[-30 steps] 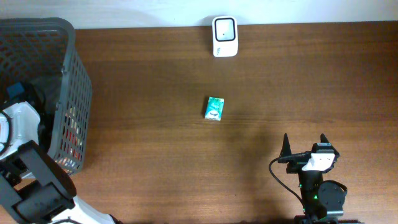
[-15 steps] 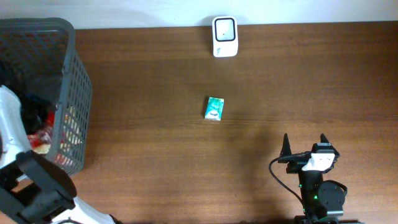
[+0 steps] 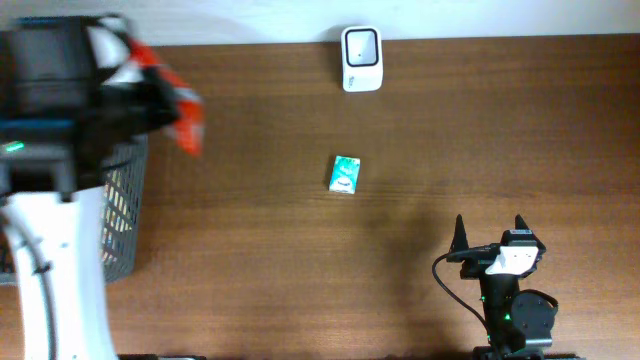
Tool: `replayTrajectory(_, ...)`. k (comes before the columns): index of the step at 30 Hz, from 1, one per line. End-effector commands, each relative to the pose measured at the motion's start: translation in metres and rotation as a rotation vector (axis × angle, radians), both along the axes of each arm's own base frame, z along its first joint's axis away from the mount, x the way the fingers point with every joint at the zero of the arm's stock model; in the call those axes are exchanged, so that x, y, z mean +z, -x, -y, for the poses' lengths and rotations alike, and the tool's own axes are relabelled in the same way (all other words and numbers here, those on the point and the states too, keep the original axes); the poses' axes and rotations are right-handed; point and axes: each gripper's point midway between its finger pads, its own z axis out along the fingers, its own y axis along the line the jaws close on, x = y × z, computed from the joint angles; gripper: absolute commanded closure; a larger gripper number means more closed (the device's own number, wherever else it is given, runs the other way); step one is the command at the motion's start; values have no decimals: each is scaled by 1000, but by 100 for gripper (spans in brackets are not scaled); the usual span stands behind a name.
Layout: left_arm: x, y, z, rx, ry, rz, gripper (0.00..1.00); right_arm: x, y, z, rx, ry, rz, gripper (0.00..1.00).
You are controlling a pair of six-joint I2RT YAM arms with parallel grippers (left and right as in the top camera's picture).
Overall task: Scan the item barcode
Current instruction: 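Place the red HACKS bag beside the tissue pack with the left gripper, then grasp the orange tissue pack in the basket with the left gripper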
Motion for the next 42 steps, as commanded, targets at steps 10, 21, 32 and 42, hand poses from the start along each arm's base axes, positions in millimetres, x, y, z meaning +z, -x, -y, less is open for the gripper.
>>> replayTrajectory(10, -251, -28, 156, -347, -392, -509, 100, -3, 0, 1, -8, -7, -5, 1)
replayTrajectory(21, -220, -37, 155, -343, -365, -537, 36, -3, 0, 1, -8, -7, -5, 2)
replayTrajectory(32, 32, -10, 13, 10, -316, -13, 1, -3, 0, 1, -8, -7, -5, 2)
replayTrajectory(42, -42, 65, -214, 854, -97, -332, 1, -3, 0, 1, -8, -7, -5, 2)
